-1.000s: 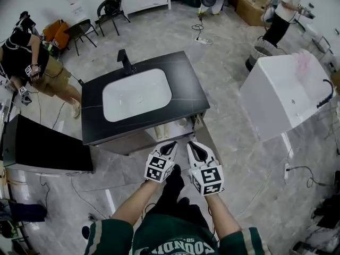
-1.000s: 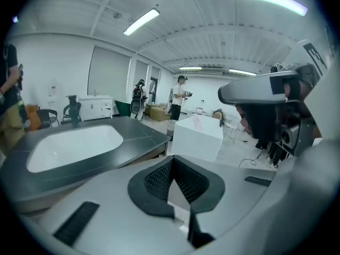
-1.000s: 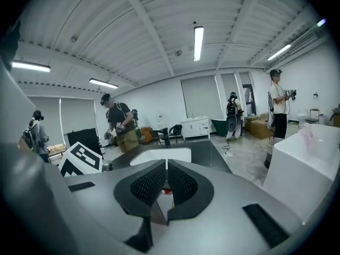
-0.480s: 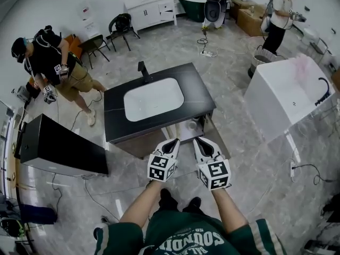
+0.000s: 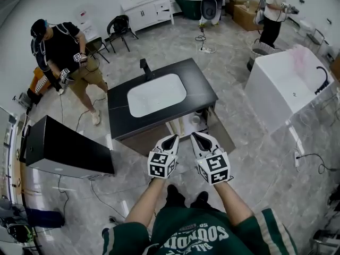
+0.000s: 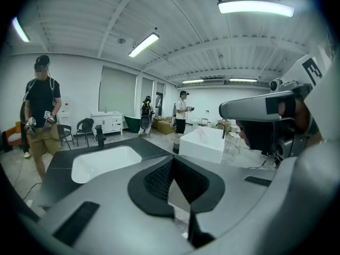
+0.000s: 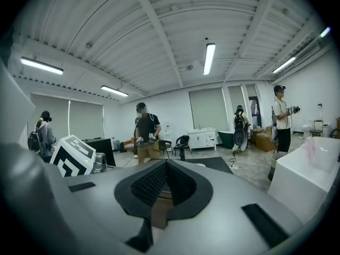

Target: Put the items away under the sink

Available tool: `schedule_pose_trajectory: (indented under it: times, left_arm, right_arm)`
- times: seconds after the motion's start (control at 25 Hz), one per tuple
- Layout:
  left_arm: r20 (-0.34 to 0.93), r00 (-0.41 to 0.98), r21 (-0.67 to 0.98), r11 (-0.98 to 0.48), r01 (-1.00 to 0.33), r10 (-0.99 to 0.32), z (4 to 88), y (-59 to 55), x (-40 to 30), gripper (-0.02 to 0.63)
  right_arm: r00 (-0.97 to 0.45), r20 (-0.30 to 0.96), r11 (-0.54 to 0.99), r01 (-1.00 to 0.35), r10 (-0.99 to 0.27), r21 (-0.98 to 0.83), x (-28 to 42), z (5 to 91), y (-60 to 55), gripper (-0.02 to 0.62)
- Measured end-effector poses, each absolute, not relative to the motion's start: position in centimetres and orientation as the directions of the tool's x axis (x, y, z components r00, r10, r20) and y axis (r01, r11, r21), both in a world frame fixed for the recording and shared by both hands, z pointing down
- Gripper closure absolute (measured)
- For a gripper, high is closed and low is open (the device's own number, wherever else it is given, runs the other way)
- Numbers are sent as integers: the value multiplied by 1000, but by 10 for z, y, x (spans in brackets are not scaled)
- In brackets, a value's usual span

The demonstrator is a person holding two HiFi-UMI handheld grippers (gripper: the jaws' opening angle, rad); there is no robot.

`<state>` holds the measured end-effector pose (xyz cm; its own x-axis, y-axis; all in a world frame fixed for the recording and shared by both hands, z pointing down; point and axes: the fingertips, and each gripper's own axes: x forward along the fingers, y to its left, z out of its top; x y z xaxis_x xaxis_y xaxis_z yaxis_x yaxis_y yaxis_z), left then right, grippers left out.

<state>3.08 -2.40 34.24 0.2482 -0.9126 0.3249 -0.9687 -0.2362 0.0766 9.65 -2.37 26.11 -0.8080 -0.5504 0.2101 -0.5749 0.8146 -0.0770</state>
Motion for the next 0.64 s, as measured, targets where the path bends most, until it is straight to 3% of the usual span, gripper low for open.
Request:
schedule_pose_trajectory:
  times: [0.64]
  left_arm:
    - [288,251,57,-245,-968,-924,337,-25,48,595]
  right_arm:
    - [-827,231,833,-544,-512,-104,112,273,-15,554]
